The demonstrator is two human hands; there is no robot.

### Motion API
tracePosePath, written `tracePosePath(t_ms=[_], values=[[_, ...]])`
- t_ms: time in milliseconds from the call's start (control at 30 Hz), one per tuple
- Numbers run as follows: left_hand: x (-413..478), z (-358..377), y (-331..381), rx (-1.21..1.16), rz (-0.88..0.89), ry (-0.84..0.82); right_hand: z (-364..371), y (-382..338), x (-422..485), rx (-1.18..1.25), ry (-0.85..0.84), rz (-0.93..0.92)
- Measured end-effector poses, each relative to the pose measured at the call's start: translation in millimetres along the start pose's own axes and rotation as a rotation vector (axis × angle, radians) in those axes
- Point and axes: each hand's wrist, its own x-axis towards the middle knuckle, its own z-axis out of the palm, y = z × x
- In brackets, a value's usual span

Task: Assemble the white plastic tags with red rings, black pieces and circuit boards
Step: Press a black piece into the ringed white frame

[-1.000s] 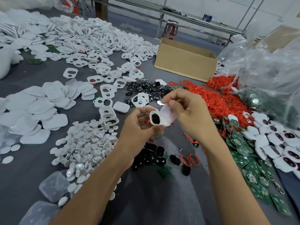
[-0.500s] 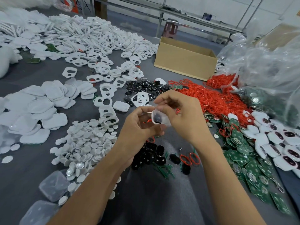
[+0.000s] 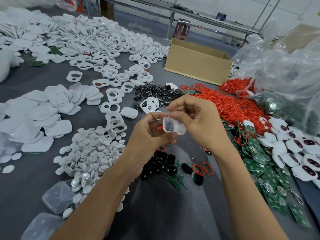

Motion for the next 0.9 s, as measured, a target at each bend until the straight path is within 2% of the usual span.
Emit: tracePosePath(t_ms=[133,300,600,900], values=[[-0.4,-0.8,-0.7,0.018,0.003,-0.002,2.4,1.7,-0.7,0.013,-0.032,0.014],[1.0,-2.8,-2.3,0.030,-0.007,0.009,7.4,1.2,-1.6,-0.042,0.007,0.012],[2.4,-3.8,-1.7,-0.071,0.023,0.048,4.5,5.0,-2.1,-0.135,0.031,-0.006],[2.6,-5.8,-2.1,-0.091,0.019,0.088,2.5,0.8,-2.3,-0.329,-0.075,-0.113]])
